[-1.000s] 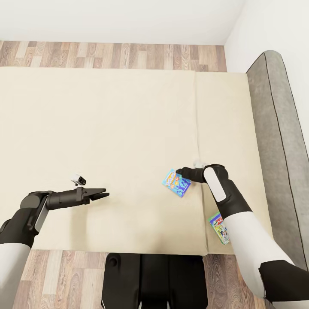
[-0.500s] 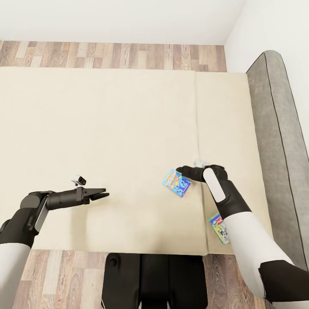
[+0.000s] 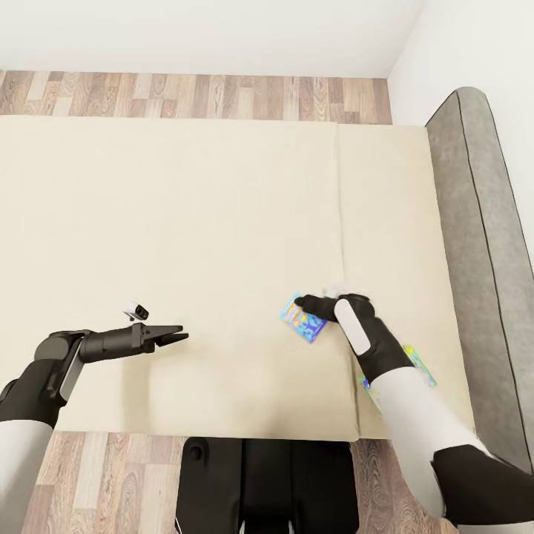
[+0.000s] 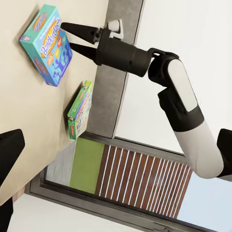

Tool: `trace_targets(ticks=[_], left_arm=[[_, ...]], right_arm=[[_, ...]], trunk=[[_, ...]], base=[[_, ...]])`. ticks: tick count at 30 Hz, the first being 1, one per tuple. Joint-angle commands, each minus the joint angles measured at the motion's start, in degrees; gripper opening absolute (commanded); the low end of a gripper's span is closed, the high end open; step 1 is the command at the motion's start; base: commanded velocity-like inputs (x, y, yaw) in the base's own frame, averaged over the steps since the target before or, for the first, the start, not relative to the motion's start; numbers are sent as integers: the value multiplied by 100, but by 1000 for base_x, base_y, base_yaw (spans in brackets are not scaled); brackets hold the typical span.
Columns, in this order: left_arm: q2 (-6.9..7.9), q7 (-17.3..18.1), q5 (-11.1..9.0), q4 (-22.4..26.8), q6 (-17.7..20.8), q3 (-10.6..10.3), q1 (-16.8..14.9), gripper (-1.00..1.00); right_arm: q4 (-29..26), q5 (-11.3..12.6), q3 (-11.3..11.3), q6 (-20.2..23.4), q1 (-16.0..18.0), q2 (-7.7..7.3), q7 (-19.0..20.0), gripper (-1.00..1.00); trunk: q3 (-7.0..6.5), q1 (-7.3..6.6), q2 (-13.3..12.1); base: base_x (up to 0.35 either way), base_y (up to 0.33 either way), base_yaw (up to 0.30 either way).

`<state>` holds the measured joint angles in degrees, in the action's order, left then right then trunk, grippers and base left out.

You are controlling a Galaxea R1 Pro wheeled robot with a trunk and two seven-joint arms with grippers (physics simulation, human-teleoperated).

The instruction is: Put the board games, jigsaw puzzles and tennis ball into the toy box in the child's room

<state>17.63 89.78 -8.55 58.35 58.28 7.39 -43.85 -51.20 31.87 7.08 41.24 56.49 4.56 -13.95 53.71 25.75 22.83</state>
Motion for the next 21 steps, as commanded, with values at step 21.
trace_targets(ticks=[21], left_arm=[[4,22,2,1,61,1,-1,100]], right_arm=[[385,-202,232,-101,17,247,-37,100]], trunk=[[6,3,9]], base=[[0,0,0]])
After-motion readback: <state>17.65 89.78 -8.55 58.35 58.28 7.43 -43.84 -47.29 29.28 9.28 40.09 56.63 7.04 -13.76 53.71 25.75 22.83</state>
